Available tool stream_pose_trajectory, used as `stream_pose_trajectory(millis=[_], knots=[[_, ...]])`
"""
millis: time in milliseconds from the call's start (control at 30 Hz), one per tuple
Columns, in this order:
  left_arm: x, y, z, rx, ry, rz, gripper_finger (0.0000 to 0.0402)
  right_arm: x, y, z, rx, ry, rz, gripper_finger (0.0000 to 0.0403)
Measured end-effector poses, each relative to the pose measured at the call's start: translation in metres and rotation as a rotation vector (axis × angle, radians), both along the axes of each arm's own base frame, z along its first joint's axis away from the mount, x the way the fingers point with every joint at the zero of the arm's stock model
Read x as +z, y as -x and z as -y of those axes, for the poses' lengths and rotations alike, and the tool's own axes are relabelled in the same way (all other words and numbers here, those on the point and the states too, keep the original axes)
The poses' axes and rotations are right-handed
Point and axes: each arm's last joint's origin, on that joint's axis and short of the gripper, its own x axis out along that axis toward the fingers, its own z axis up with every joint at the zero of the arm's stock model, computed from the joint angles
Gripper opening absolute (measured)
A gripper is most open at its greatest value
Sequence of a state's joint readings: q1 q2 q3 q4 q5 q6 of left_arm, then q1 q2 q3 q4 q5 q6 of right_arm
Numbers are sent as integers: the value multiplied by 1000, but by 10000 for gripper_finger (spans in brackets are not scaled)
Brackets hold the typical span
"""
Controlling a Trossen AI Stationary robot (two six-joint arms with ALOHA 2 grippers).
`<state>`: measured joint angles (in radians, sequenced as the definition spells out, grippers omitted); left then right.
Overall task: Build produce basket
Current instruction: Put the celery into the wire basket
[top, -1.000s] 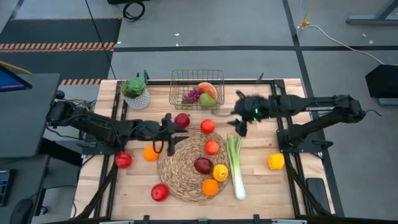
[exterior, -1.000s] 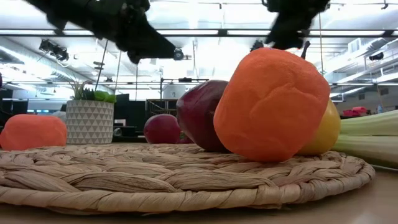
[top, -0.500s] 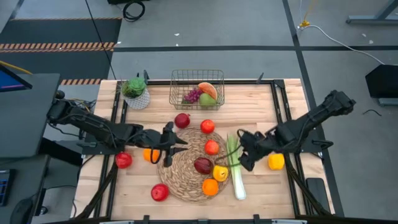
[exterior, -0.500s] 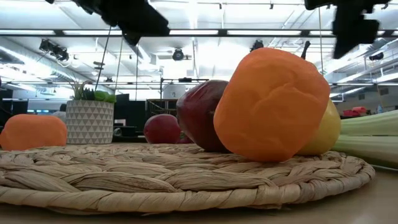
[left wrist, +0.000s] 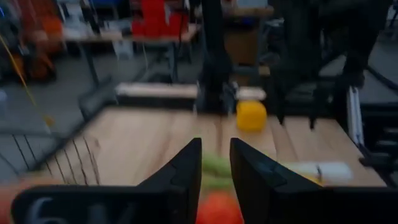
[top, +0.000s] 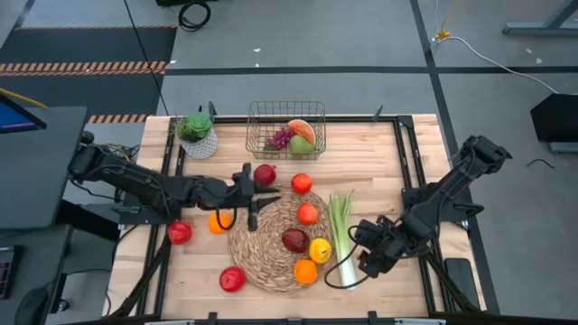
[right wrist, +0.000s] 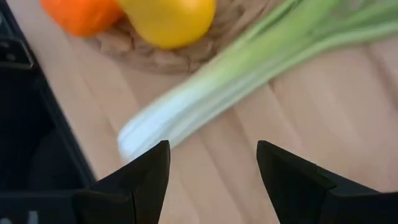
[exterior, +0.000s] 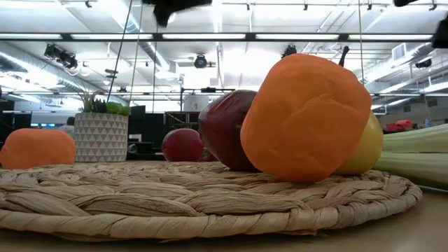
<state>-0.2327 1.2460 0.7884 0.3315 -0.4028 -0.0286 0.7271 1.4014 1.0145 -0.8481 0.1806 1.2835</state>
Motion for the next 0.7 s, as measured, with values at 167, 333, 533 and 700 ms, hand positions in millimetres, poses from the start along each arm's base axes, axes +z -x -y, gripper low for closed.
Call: stream_pose_trajectory(millis=[167, 333, 533, 700], knots=[[48, -4, 5, -22, -61, 25, 87, 10, 9, 5, -74, -69, -34, 246], [55, -2, 13, -68, -139, -61, 87, 16, 13, 11, -218, -131, -50, 246], [54, -7, -4, -2, -176, -75, 83, 10, 12, 6, -230, -68, -15, 246], [40, -23, -24, 102, -34, -100, 83, -5, 12, -8, -140, 129, 81, 246]])
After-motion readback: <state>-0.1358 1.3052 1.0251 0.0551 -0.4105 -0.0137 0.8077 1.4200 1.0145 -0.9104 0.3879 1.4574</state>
